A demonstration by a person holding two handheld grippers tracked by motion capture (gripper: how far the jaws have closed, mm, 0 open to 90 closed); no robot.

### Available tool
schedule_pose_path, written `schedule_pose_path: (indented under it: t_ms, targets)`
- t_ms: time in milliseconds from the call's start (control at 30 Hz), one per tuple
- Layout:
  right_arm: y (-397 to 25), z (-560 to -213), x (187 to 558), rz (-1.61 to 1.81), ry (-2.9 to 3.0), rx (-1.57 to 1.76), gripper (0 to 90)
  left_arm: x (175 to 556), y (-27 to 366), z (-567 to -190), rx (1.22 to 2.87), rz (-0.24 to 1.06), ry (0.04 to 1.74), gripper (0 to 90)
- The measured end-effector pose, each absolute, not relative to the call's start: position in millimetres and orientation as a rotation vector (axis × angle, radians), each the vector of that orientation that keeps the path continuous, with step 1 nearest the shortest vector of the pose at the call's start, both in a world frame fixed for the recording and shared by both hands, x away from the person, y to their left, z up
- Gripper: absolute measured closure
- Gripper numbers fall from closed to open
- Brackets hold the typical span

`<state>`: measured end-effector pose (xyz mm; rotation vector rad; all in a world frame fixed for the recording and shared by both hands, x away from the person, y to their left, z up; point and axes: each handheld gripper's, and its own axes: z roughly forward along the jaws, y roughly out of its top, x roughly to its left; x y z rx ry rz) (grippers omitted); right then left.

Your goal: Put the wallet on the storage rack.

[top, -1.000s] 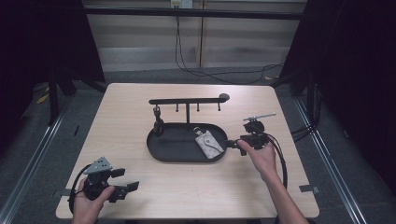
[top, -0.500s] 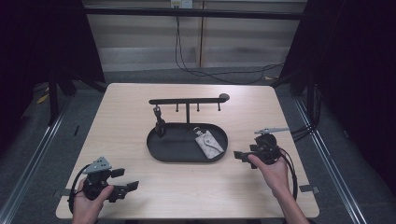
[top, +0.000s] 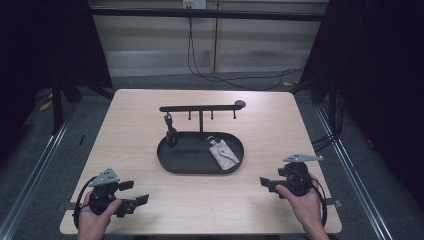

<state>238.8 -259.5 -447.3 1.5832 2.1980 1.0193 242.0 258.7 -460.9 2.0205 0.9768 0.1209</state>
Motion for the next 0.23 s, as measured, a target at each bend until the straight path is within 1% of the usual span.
schedule_pose_path:
  t_ms: [133, 233]
  targets:
    - [-266, -458, 227, 1.031, 2.177, 1.596, 19.0, 242, 259, -461, 2.022, 0.123, 0.975, 18.8]
    - [-271, -467, 225, 1.007, 2.169, 1.607, 19.0, 242, 258, -461, 2.028, 0.118, 0.970, 18.8]
